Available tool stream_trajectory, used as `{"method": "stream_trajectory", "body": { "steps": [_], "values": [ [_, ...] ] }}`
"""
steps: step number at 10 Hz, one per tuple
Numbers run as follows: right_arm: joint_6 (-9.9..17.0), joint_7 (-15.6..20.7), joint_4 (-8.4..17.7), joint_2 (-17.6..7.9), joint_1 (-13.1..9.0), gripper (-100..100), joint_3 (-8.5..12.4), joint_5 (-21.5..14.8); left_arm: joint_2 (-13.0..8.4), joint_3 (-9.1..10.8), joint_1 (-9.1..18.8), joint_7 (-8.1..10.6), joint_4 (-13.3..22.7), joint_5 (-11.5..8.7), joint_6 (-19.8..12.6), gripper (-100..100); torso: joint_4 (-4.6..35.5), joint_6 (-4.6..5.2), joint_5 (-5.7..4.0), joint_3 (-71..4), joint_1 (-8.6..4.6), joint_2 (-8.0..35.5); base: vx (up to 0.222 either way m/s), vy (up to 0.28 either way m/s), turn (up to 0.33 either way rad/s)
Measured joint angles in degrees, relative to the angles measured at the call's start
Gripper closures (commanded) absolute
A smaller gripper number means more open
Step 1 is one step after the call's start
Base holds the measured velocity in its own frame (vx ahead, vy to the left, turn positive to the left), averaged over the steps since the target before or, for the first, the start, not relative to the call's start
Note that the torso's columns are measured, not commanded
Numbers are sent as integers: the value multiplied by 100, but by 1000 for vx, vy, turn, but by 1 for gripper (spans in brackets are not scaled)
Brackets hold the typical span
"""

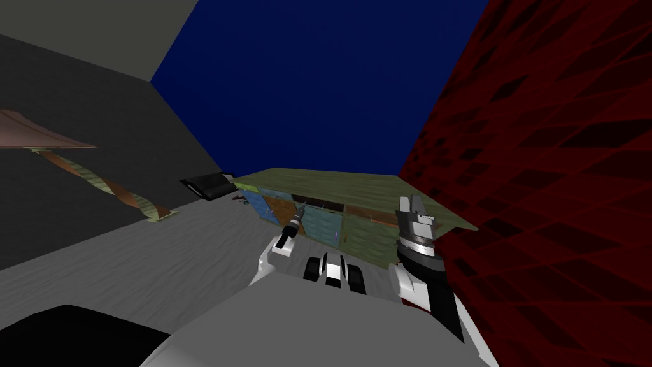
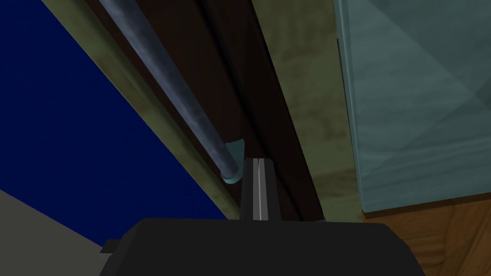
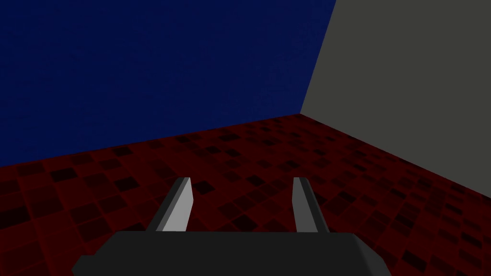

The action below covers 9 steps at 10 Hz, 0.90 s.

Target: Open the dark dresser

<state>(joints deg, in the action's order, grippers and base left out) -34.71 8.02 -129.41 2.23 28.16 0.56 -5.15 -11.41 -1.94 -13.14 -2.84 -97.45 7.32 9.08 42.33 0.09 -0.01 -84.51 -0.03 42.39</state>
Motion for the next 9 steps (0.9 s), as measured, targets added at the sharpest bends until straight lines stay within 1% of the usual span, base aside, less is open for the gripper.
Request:
{"method": "stream_trajectory", "body": {
  "steps": [4, 5, 7, 9],
  "values": [
    [0, 0, 0, 0, 0, 0, 0, 0, -104, -79, -145, 90, -260, 5, -456, -100, 61, 21, -43, 23, -70, 45, -12, 7, -32],
    [0, 0, 0, 0, -1, 0, 0, 0, -176, -93, -144, 133, -317, -17, -553, -100, 65, 22, -47, 20, -71, 41, 0, 0, 0],
    [0, 0, 0, 0, 0, 0, 0, 0, -146, -109, -143, 136, -419, 10, -681, -100, 55, 31, -41, 17, -75, 35, -2, 1, -19],
    [0, 0, 0, 0, 0, 0, 0, 0, -195, -134, -168, 177, -552, 10, -838, -100, 51, 40, -40, 16, -83, 34, -4, 6, -22]
  ]
}}
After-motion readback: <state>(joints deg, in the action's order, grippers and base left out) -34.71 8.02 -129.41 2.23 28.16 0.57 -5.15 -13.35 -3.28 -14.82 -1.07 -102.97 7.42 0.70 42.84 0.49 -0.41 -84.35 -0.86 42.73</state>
